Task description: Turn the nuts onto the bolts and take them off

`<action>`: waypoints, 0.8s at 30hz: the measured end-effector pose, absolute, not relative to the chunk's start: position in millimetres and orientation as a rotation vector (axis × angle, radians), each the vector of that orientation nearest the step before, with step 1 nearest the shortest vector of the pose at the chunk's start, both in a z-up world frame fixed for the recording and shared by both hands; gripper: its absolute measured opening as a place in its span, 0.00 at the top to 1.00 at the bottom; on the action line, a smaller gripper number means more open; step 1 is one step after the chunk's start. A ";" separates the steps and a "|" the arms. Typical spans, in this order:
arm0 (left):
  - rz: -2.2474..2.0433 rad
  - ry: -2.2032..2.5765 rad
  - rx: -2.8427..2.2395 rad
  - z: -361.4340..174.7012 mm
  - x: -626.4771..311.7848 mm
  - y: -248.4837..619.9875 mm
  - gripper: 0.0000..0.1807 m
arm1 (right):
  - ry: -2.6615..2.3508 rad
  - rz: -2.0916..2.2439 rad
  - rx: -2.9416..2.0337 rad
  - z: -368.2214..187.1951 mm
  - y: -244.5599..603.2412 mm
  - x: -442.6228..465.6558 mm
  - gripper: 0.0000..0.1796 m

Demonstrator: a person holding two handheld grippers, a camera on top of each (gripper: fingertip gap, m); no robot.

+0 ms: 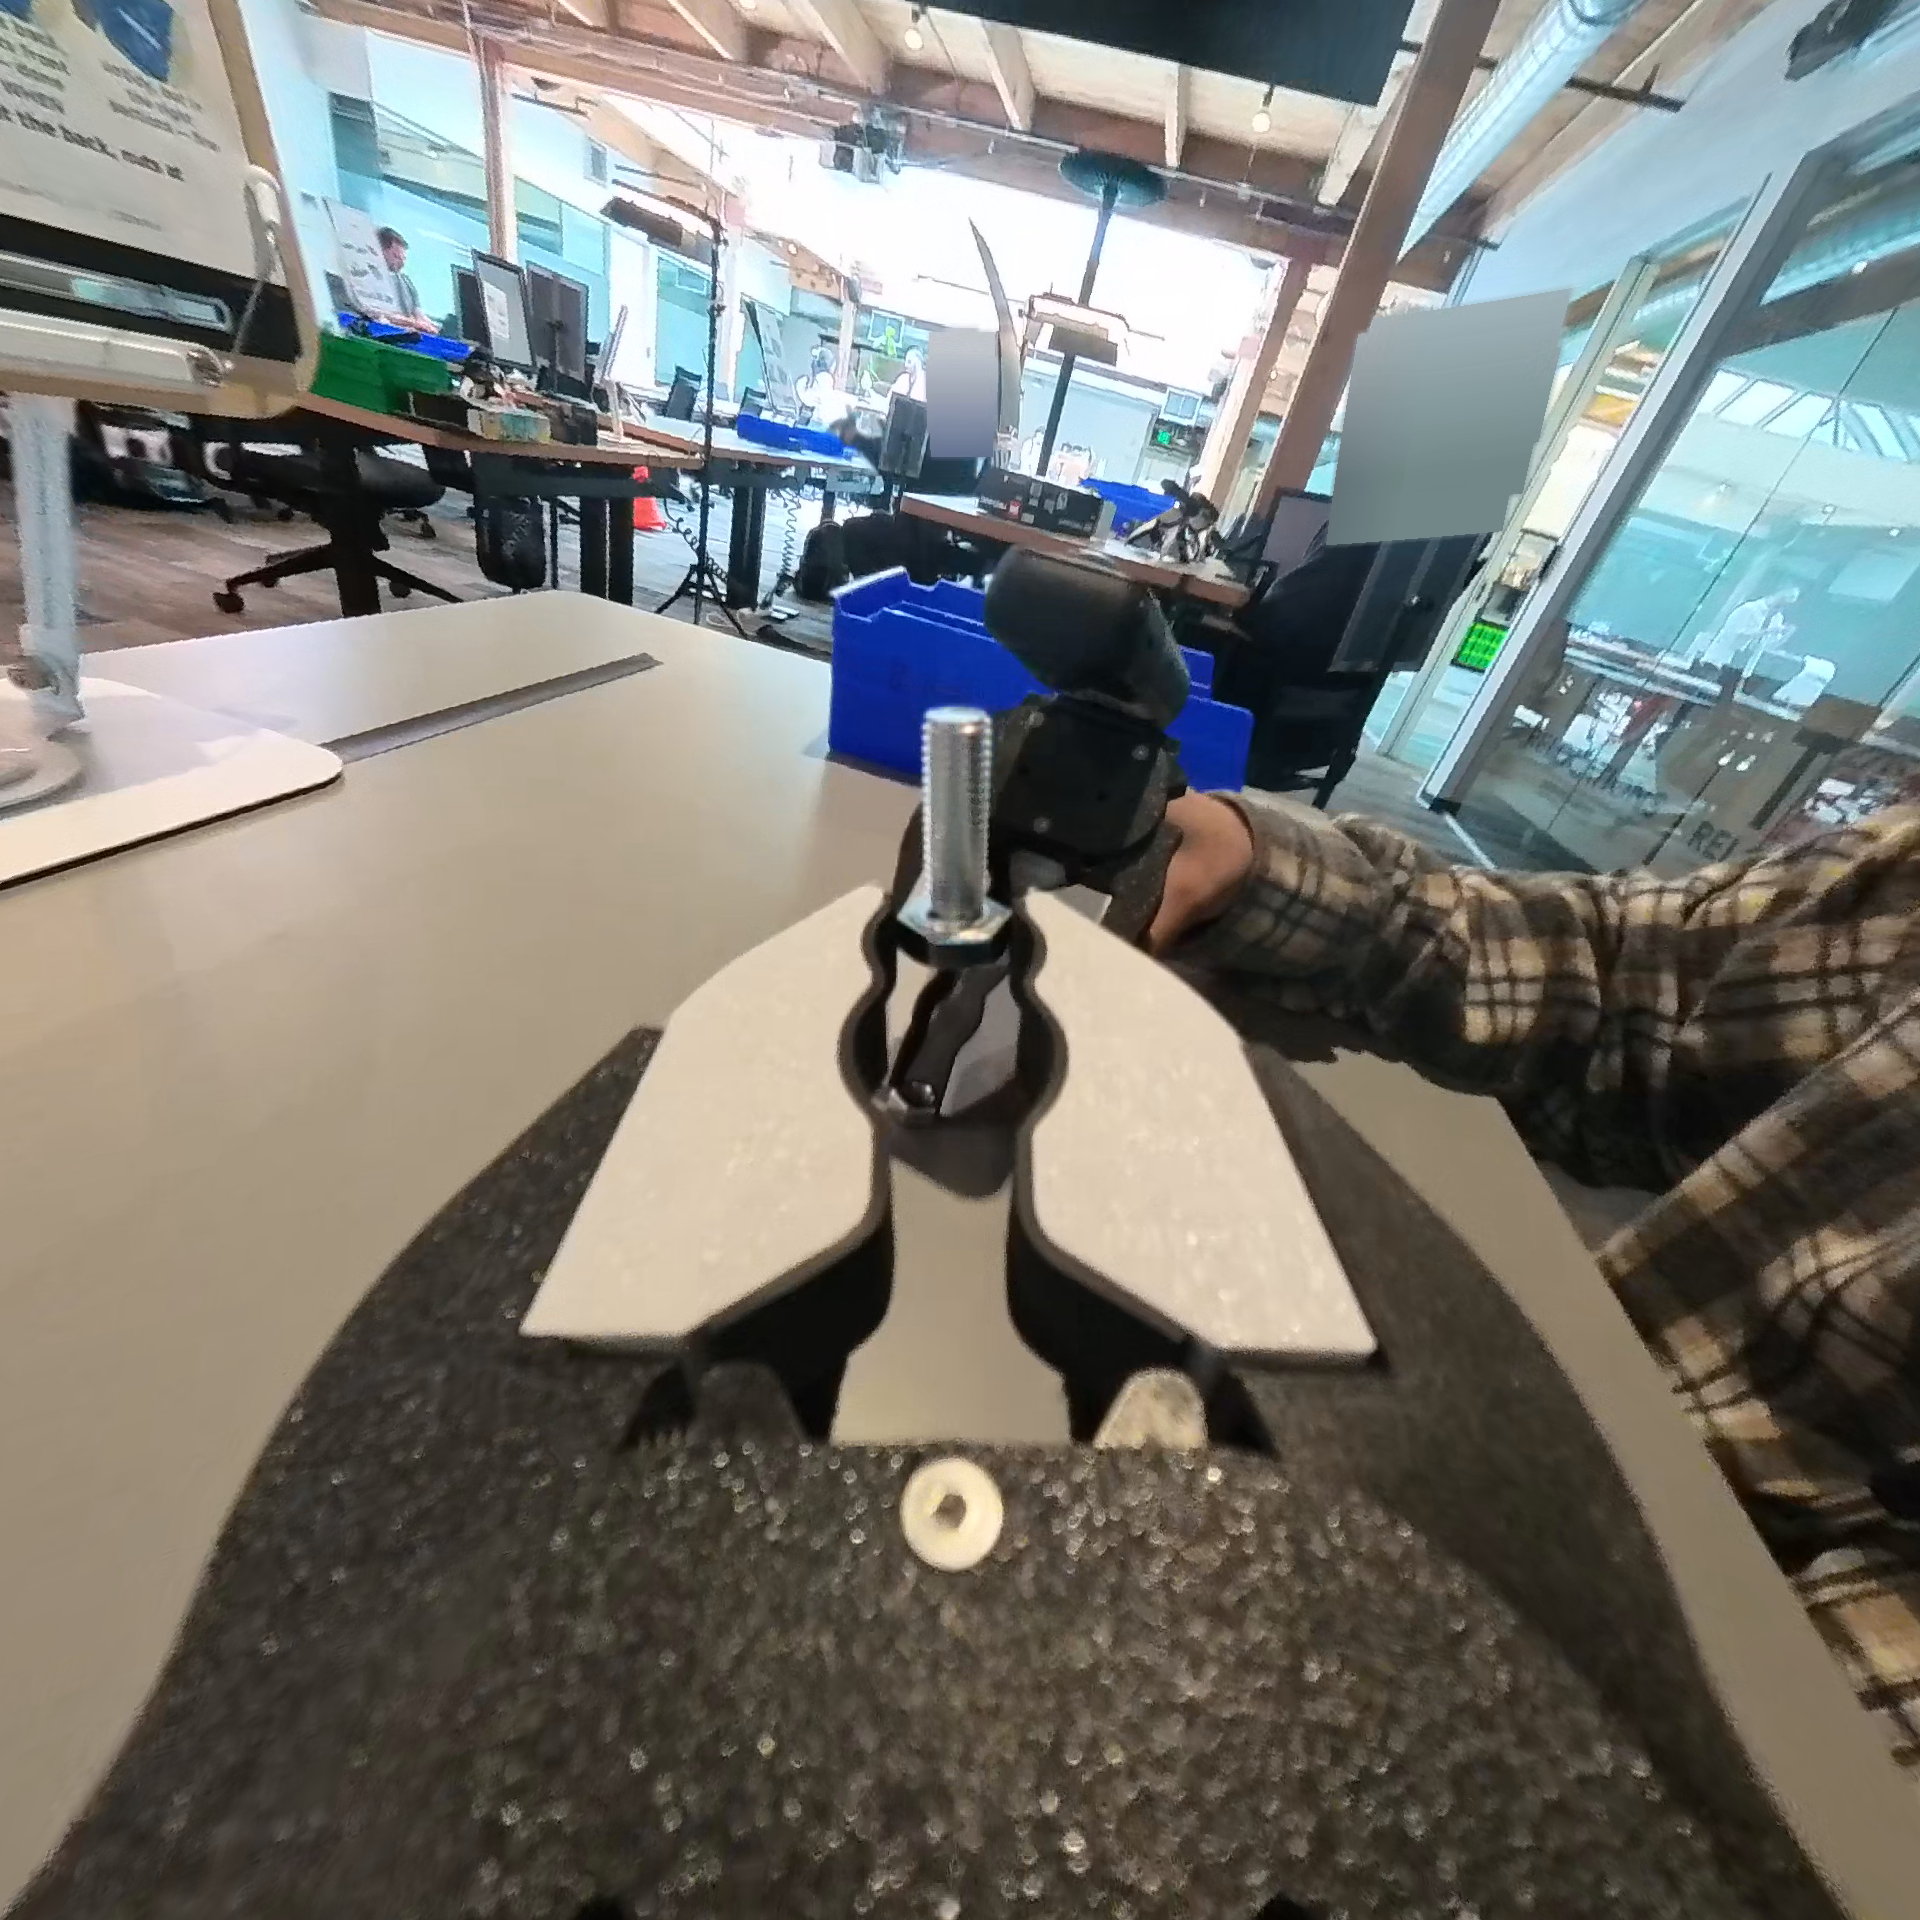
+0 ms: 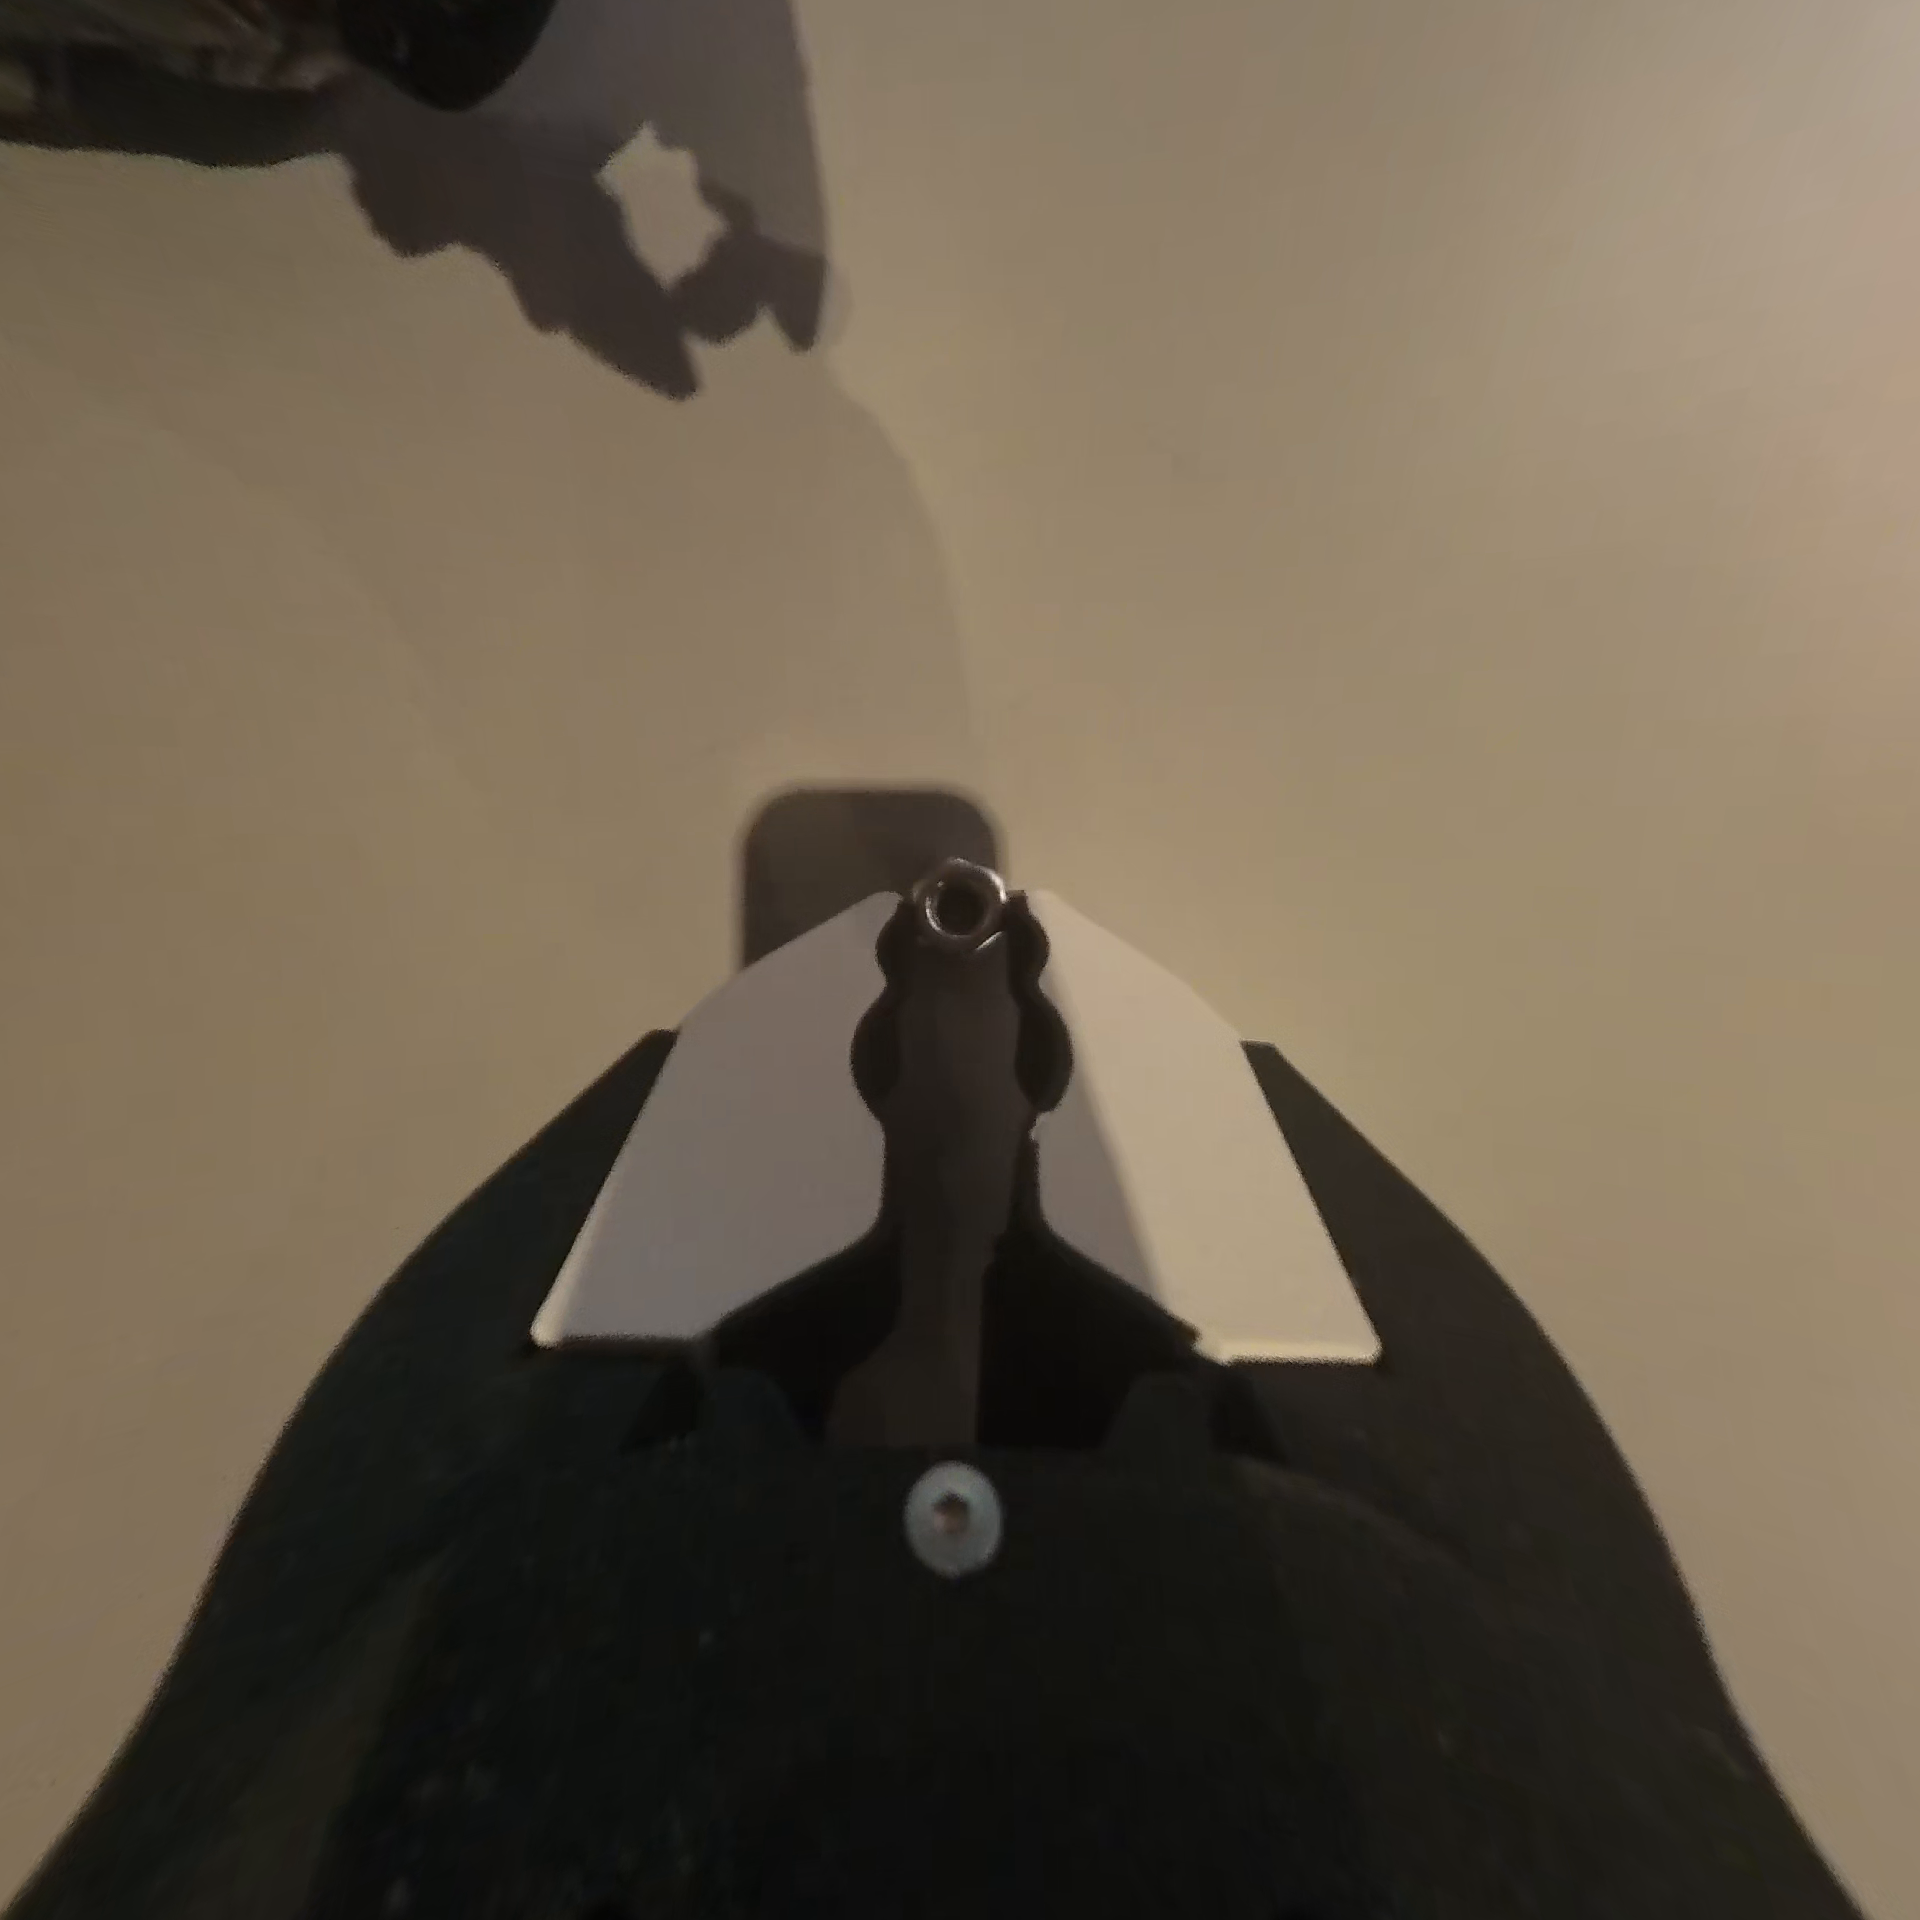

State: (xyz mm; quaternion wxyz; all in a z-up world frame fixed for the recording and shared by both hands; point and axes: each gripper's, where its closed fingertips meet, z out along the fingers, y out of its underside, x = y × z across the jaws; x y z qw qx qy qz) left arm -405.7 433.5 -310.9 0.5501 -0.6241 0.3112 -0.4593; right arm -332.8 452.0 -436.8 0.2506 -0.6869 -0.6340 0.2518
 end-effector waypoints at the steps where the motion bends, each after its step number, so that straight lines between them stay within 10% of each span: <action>1: -1.076 0.751 -1.483 -312.7 -404.6 433.3 0.89 | -1.720 0.693 -1.869 -436.5 452.6 -333.1 0.91; 13: -1.023 0.859 -1.488 -319.0 -389.8 423.0 0.89 | -1.764 0.845 -1.631 -292.4 435.0 -358.3 0.91; 24: -0.965 0.906 -1.488 -319.6 -386.6 420.0 0.89 | -1.945 0.843 -1.607 -270.6 418.7 -397.5 0.91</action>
